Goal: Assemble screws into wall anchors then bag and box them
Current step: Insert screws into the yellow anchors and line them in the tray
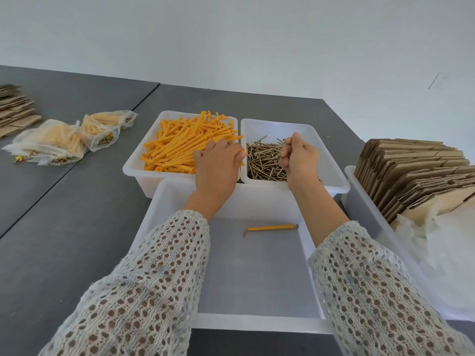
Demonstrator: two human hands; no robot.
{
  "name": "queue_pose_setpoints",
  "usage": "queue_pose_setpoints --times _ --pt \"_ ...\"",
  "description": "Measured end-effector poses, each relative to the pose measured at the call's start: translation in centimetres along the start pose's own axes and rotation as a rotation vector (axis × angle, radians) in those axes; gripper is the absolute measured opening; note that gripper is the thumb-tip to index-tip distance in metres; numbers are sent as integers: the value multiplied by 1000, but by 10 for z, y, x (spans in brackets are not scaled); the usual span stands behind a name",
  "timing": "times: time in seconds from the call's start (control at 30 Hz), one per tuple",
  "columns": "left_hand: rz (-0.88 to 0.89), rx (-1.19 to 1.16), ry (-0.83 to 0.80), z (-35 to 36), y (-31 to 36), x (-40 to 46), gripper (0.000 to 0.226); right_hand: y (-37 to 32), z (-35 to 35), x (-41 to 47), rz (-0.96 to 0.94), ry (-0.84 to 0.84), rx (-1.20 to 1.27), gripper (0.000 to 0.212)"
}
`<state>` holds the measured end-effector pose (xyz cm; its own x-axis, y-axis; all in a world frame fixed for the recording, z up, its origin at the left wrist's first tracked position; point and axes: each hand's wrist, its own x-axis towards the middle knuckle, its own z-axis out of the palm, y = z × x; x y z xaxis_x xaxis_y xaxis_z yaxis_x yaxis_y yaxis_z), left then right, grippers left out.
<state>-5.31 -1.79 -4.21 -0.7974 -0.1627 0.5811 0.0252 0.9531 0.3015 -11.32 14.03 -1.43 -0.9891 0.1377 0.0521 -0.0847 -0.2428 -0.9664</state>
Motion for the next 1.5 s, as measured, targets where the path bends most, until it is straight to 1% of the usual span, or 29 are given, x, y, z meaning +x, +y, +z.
queue_pose_setpoints --times 0.17,0.3,0.4,0.47,0.57,0.67,0.77,0.83,0.9,1.0,1.07,1.13,1.23,1.37,1.5 --pt "42 4 -51 -1 0 1 31 4 5 -2 36 -84 -54 34" --pt "72 -44 -79 0 -1 3 32 6 8 -3 37 -145 -60 33" --pt "71 -69 -69 1 -3 4 32 6 6 0 68 -91 17 34" --pt "49 -69 -52 1 -4 4 32 5 4 2 106 -43 126 34" --pt "39 -58 -49 2 -4 4 31 3 0 4 148 -41 232 33" --pt "49 -72 -51 2 -4 4 30 3 2 2 165 -141 162 33" --pt "99 -74 -62 1 -3 4 31 2 7 -3 143 -276 3 32" --pt "113 -81 -63 0 -2 4 30 1 9 -6 116 -305 -41 32" --pt "92 -108 -49 0 -3 4 29 1 8 -6 106 -237 -10 32" --pt "76 -138 -28 -1 -2 3 30 1 2 0 118 -34 43 33" --pt "90 -129 -28 -1 -2 3 30 1 -1 3 125 13 45 33" --pt "102 -116 -36 -1 -1 3 30 2 0 2 132 -38 24 33" --pt "125 -95 -43 -1 -1 3 30 2 4 -1 112 -163 -41 32" --pt "116 -103 -45 0 -2 4 30 1 4 -3 110 -295 -96 31" --pt "110 -108 -47 1 -2 3 30 0 5 -6 61 -509 -328 37"
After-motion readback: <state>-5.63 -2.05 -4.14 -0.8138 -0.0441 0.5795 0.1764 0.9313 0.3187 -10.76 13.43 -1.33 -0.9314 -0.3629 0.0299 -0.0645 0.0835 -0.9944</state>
